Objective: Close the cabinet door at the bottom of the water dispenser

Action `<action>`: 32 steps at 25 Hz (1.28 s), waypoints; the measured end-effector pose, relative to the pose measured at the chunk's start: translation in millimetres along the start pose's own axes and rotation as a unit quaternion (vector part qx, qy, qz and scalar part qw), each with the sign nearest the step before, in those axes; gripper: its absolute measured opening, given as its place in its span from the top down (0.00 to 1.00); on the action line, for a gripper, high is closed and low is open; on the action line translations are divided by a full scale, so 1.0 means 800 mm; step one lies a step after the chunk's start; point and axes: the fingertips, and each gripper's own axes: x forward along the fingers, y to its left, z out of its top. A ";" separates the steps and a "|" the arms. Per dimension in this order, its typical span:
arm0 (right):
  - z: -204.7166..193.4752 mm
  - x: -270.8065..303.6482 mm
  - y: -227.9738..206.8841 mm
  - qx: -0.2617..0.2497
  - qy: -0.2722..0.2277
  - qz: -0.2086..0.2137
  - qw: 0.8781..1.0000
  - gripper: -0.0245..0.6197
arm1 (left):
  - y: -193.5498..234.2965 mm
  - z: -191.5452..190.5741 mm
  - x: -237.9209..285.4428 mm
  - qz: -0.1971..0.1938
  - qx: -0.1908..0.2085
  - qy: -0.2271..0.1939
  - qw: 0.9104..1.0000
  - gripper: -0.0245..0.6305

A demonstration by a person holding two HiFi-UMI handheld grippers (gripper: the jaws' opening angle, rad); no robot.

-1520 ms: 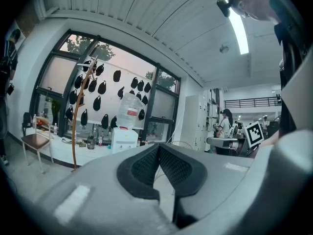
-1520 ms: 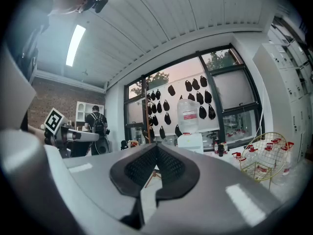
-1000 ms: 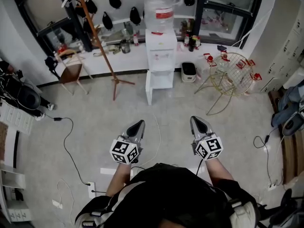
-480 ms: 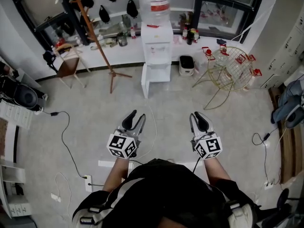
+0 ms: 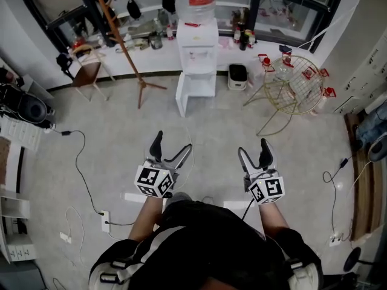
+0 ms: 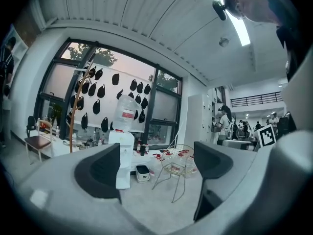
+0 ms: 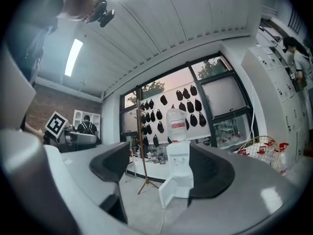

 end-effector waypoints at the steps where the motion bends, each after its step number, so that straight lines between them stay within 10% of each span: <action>1: -0.004 -0.001 -0.005 -0.003 0.005 -0.001 1.000 0.40 | -0.005 -0.004 0.002 -0.002 -0.002 0.004 1.000 0.25; 12: -0.026 0.035 -0.031 0.005 0.023 -0.015 1.000 0.32 | 0.016 -0.020 0.040 -0.011 -0.001 0.024 1.000 0.25; 32: -0.022 0.283 -0.051 0.018 0.030 -0.032 0.999 0.32 | 0.210 0.027 0.217 -0.049 -0.019 0.007 0.999 0.27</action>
